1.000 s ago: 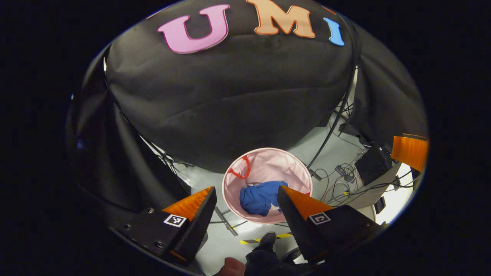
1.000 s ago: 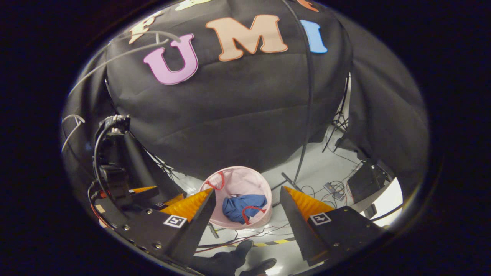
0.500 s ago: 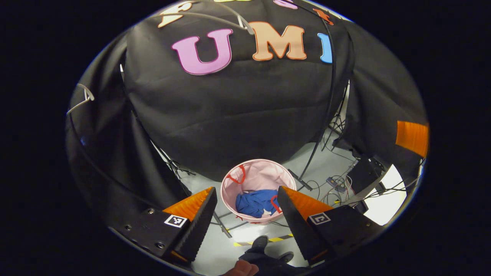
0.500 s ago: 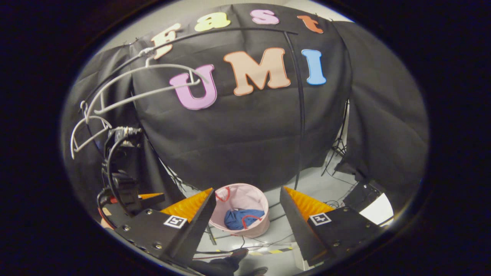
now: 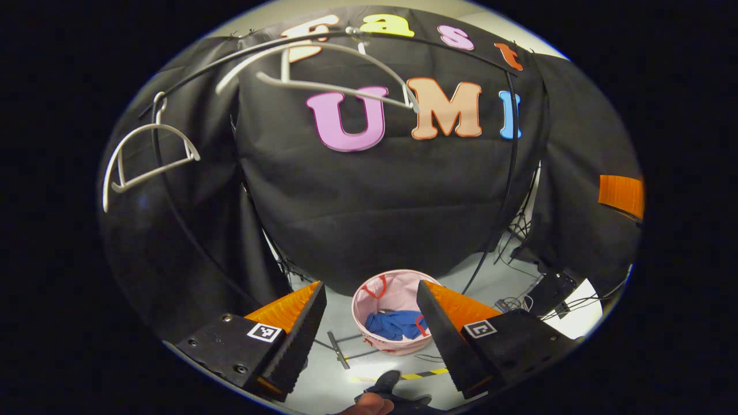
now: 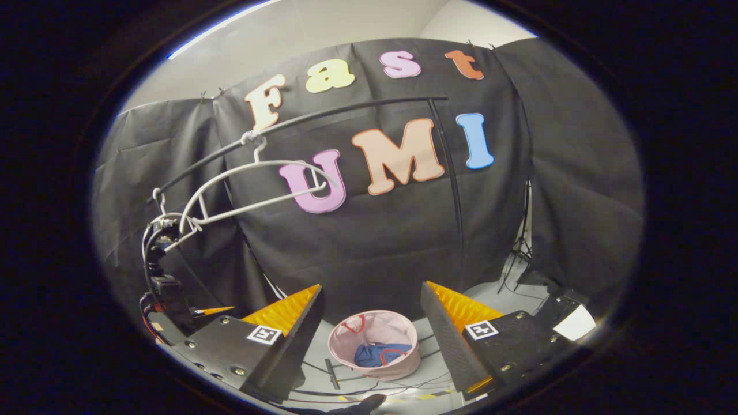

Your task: Grasp the clothes on the hanger with both hands and then place them into the laundry hamper below.

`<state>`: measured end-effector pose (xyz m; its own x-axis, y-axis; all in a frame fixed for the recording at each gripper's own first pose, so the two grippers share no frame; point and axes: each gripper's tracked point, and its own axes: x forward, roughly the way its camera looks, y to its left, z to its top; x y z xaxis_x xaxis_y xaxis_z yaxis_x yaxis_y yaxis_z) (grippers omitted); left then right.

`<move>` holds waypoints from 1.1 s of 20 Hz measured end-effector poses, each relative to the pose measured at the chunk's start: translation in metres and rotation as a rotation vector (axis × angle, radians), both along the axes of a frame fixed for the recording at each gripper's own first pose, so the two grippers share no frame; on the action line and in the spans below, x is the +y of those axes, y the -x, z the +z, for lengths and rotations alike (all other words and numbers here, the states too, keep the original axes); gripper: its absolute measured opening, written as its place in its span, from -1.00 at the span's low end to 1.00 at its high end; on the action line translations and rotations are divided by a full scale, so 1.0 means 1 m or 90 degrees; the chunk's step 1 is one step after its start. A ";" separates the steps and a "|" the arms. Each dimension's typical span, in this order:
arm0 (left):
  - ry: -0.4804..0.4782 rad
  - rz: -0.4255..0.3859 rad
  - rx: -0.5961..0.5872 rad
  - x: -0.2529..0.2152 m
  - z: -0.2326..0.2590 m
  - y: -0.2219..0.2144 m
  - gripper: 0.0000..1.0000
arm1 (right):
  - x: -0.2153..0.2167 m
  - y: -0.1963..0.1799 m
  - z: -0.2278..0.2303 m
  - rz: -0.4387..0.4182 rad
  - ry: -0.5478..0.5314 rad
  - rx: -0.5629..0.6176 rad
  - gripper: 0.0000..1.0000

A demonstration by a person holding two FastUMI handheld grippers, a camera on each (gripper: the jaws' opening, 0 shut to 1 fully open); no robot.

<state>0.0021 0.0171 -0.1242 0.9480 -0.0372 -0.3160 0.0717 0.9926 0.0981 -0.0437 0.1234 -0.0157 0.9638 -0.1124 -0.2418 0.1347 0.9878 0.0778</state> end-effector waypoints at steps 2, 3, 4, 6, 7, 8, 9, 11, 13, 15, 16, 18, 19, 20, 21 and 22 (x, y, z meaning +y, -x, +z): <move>-0.012 0.001 -0.034 0.004 0.024 0.008 0.98 | 0.002 0.004 0.020 0.008 -0.005 -0.032 0.99; -0.012 0.002 -0.053 0.005 0.038 0.011 0.97 | 0.002 0.006 0.030 0.011 -0.005 -0.048 0.99; -0.009 0.004 -0.073 0.004 0.053 0.016 0.97 | -0.001 0.009 0.034 0.014 -0.004 -0.064 0.96; 0.000 0.003 -0.108 0.000 0.075 0.026 0.97 | -0.004 0.016 0.050 0.015 0.008 -0.087 0.99; -0.001 -0.002 -0.124 -0.001 0.082 0.029 1.00 | -0.005 0.017 0.054 0.019 0.013 -0.094 0.99; -0.005 0.001 -0.144 -0.001 0.089 0.030 1.00 | -0.004 0.017 0.052 0.022 0.017 -0.097 0.99; -0.006 0.003 -0.169 -0.002 0.096 0.029 0.97 | -0.003 0.017 0.052 0.028 0.019 -0.099 0.99; -0.006 0.000 -0.206 -0.007 0.114 0.037 1.00 | -0.003 0.017 0.052 0.038 0.034 -0.105 0.89; -0.012 0.002 -0.224 -0.006 0.124 0.046 1.00 | 0.002 0.019 0.055 0.056 0.044 -0.119 0.89; -0.024 0.010 -0.238 -0.004 0.129 0.050 1.00 | 0.004 0.022 0.054 0.078 0.055 -0.124 0.99; -0.028 0.013 -0.247 -0.002 0.131 0.052 1.00 | 0.002 0.023 0.051 0.082 0.061 -0.119 0.94; -0.033 0.018 -0.250 0.001 0.130 0.052 1.00 | 0.001 0.022 0.047 0.082 0.059 -0.112 0.99; -0.028 0.020 -0.247 0.000 0.127 0.053 1.00 | 0.003 0.021 0.047 0.086 0.059 -0.116 0.99; -0.021 0.021 -0.244 0.001 0.124 0.055 1.00 | 0.006 0.024 0.047 0.091 0.060 -0.120 0.99; -0.015 0.025 -0.243 0.002 0.122 0.055 1.00 | 0.011 0.025 0.045 0.095 0.062 -0.119 0.99; -0.010 0.030 -0.238 0.004 0.118 0.057 1.00 | 0.015 0.027 0.039 0.101 0.065 -0.113 0.97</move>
